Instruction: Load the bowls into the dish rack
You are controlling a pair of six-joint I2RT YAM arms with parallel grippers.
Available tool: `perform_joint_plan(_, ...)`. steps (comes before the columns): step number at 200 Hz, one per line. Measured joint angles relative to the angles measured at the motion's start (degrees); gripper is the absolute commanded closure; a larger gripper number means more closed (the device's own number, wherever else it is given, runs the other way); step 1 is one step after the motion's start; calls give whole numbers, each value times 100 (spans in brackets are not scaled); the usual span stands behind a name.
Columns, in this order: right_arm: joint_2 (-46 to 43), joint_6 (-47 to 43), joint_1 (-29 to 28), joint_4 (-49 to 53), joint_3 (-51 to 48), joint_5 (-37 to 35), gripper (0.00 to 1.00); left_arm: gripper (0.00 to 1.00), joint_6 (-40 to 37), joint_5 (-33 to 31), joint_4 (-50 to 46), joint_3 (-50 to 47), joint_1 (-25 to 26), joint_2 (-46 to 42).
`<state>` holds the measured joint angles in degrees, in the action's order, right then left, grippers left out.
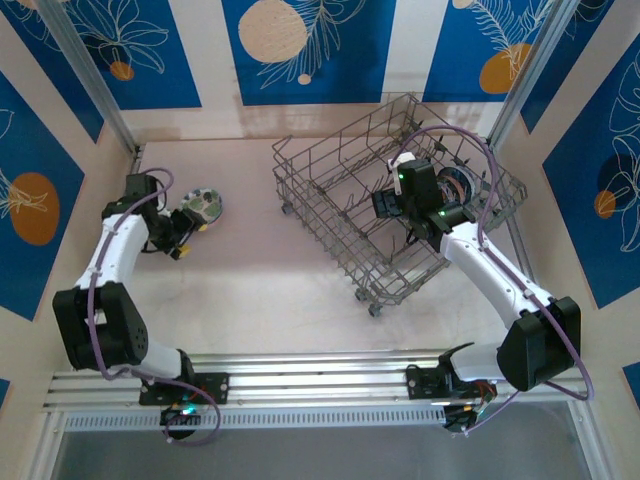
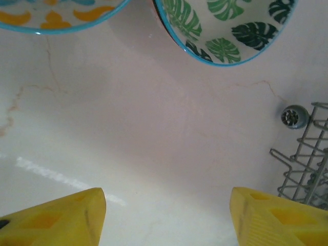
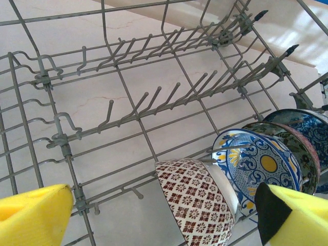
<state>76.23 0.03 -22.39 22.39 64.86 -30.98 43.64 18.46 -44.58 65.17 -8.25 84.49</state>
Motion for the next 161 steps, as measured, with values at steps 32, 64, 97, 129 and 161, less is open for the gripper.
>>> perform_joint_plan(32, 125, 59, 0, 9, 22, 50, 8, 37, 857, 15, 581, -57, 118, 387)
perform_joint_plan(64, 280, 83, 0, 70, 122, 111, 8, 39, 1469, -168, 968, -68, 160, 732)
perform_joint_plan(97, 282, 81, 0, 105, 168, 146, 8, 44, 1971, -380, 1298, -70, 160, 994)
perform_joint_plan(129, 282, 79, 2, 125, 179, 151, 8, 46, 2310, -431, 1637, -68, 170, 1276)
perform_joint_plan(161, 295, 81, 4, 127, 179, 208, 8, 50, 2404, -496, 1733, -15, 227, 1379)
